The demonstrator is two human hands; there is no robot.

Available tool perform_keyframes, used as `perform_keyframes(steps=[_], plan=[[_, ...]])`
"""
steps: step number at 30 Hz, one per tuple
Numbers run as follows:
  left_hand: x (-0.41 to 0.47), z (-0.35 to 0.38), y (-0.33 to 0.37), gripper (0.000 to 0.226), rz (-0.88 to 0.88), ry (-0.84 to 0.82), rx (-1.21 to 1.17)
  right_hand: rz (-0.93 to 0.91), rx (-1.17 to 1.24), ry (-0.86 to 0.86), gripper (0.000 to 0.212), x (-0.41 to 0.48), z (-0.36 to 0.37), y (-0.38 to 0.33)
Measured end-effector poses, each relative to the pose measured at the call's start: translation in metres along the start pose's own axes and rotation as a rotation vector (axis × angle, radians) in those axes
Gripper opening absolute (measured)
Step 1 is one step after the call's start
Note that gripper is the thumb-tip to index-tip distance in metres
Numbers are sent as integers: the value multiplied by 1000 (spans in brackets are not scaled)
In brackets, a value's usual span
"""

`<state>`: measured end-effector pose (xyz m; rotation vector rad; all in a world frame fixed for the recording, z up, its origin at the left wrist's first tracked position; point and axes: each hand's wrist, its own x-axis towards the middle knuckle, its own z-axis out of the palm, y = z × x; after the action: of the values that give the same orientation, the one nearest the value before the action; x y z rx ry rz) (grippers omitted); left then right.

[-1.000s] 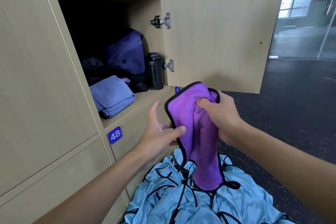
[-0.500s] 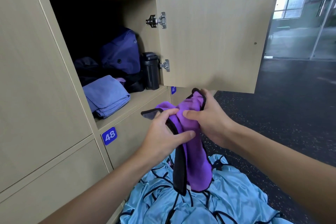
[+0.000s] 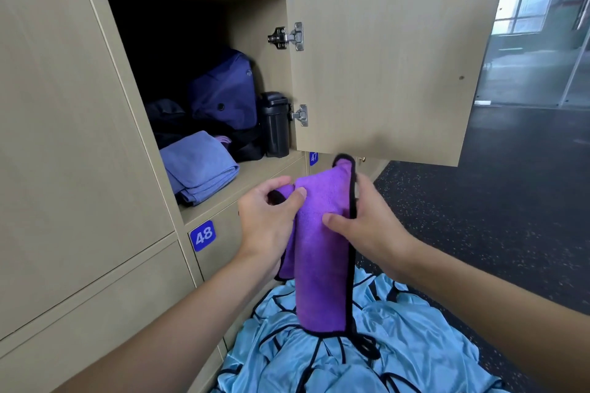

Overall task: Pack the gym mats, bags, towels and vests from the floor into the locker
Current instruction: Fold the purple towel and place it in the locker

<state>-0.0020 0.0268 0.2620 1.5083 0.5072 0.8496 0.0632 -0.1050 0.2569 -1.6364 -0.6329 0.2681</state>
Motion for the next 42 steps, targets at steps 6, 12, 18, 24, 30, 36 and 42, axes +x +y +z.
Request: perform_keyframes(steps=[6,12,18,24,30,36,42], plan=[[3,-8,-5,52,-57,-148,59,-81,-78,214,55,13,-19,-4],[27,-39,4,35,15,-46,91,-30,24,359,20,30,-60,-3],[38,-55,4,22,96,-33,172,84,-44,104,27,29,-82,4],[42,-62,8,36,70,-109,144,38,-347,64,36,36,-96,10],[43,-64,13,20,89,-108,157,-10,-176,140,19,30,-109,10],[46,-67,17,24,93,-167,240,31,-218,152,32,32,-110,10],[42,-68,17,27,147,-229,445,-2,-417,149,35,31,-111,9]])
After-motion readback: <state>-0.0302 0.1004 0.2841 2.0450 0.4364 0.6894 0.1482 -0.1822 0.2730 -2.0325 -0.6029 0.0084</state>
